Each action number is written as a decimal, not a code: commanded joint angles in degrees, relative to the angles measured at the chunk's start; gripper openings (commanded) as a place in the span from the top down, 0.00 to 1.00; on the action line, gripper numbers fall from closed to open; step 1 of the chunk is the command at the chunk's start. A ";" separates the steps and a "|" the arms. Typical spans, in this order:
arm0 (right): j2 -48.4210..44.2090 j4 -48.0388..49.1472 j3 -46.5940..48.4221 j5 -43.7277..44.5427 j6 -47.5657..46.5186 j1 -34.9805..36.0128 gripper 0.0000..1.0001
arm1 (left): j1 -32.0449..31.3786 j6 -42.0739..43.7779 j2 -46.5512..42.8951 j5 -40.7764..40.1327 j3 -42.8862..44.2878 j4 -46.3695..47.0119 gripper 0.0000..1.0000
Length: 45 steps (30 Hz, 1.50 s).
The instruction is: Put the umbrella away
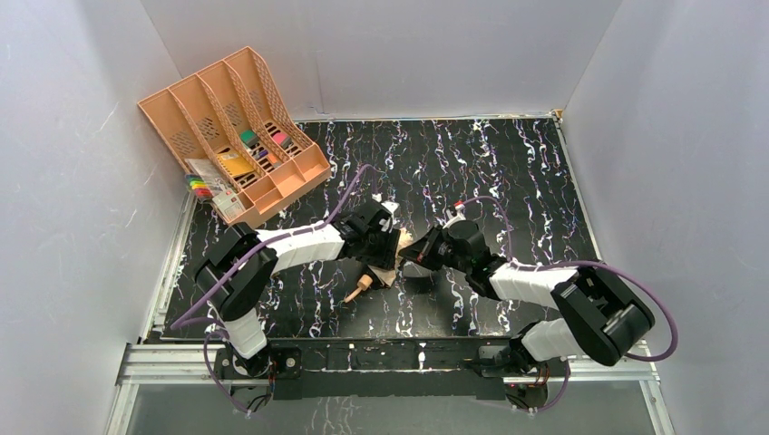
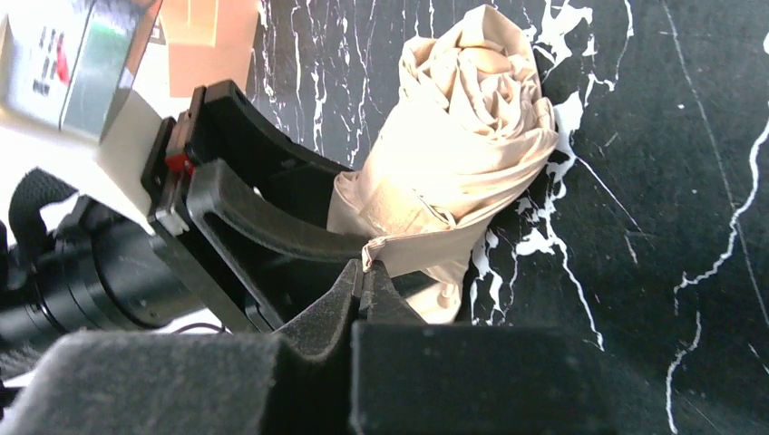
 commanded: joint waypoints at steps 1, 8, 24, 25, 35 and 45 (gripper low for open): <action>0.04 13.60 6.17 -2.65 4.28 0.23 1.00 | -1.89 1.68 6.67 -10.49 -6.69 -7.03 1.00; 4.18 13.84 8.24 -1.38 4.73 -0.24 1.00 | -5.61 1.17 7.10 -10.25 -7.64 -5.10 1.00; 16.18 17.89 9.03 -3.17 3.40 -2.92 0.82 | -10.10 4.28 6.43 -5.99 -7.65 -1.43 1.00; 16.80 18.42 8.79 -3.42 3.54 -3.43 0.78 | -10.31 4.69 6.21 -5.32 -7.87 -1.05 1.00; 21.08 21.64 5.36 -7.88 4.04 -7.93 0.71 | -11.02 6.71 1.95 0.15 -9.53 2.13 1.00; 7.27 -5.76 6.44 2.14 -8.60 -11.90 0.66 | -11.00 16.17 -3.48 5.40 -9.73 1.99 1.00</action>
